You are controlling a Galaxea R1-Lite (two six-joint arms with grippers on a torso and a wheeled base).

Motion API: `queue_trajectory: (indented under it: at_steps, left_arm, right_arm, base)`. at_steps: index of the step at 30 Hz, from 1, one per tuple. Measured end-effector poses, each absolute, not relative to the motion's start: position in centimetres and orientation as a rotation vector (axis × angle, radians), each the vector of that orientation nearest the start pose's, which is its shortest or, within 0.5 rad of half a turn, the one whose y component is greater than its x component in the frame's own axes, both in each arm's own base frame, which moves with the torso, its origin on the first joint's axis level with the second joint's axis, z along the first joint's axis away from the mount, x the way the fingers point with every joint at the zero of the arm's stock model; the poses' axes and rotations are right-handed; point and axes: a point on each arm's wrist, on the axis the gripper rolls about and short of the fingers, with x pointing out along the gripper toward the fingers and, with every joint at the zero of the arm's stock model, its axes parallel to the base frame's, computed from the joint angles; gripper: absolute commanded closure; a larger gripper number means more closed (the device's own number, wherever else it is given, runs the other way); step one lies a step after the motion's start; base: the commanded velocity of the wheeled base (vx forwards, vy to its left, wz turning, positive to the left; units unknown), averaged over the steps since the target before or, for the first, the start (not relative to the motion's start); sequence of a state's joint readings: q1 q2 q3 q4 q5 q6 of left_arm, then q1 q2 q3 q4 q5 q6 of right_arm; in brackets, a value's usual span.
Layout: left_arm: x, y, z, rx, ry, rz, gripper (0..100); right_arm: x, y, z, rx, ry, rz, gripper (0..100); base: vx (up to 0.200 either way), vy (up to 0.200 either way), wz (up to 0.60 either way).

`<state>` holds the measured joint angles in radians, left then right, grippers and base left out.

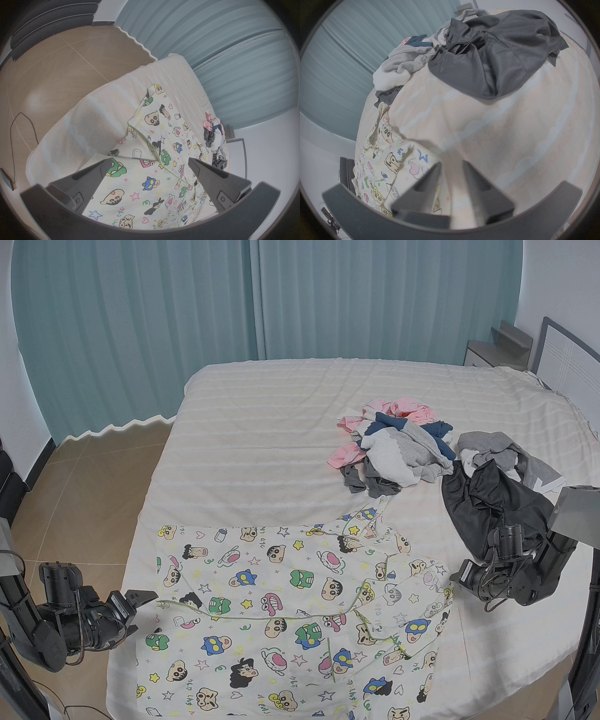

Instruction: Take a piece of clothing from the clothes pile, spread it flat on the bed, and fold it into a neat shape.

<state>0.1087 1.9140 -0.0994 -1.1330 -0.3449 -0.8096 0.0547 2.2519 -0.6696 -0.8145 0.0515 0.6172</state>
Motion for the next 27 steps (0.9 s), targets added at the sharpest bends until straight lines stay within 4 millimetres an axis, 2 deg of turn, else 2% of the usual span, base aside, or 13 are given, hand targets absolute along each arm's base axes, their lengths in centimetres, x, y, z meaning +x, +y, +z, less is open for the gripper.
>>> queue_trajectory:
  at_steps: [6,10,15,20,24,27]
  left_arm:
    - [21.1,1.5,2.9,-0.931,0.738,0.057,0]
    - [21.2,1.5,2.8,-0.932,0.741,0.06,0]
    - [21.4,1.6,2.8,-0.937,0.735,0.065,0]
    - [21.4,1.6,2.8,-0.941,0.733,0.066,0]
    - [21.4,1.6,2.8,-0.942,0.734,0.067,0]
    - [21.3,1.7,2.8,-0.942,0.735,0.068,0]
  right_arm:
    - [33.6,1.6,-0.7,0.598,0.751,-0.14,0]
    - [33.5,2.2,1.0,0.624,0.715,-0.113,0]
    - [32.9,5.2,3.8,0.66,0.67,-0.022,0]
    - [32.1,8.6,5.6,0.673,0.661,0.079,0]
    - [32.2,11.2,7.2,0.726,0.639,0.148,0]
    - [32.6,12.4,7.6,0.766,0.632,0.171,0]
  base:
    - [0.0,0.0,0.0]
    - [0.0,0.0,0.0]
    - [0.0,0.0,0.0]
    - [0.0,0.0,0.0]
    - [0.2,0.0,0.0]
    - [0.133,0.0,0.0]
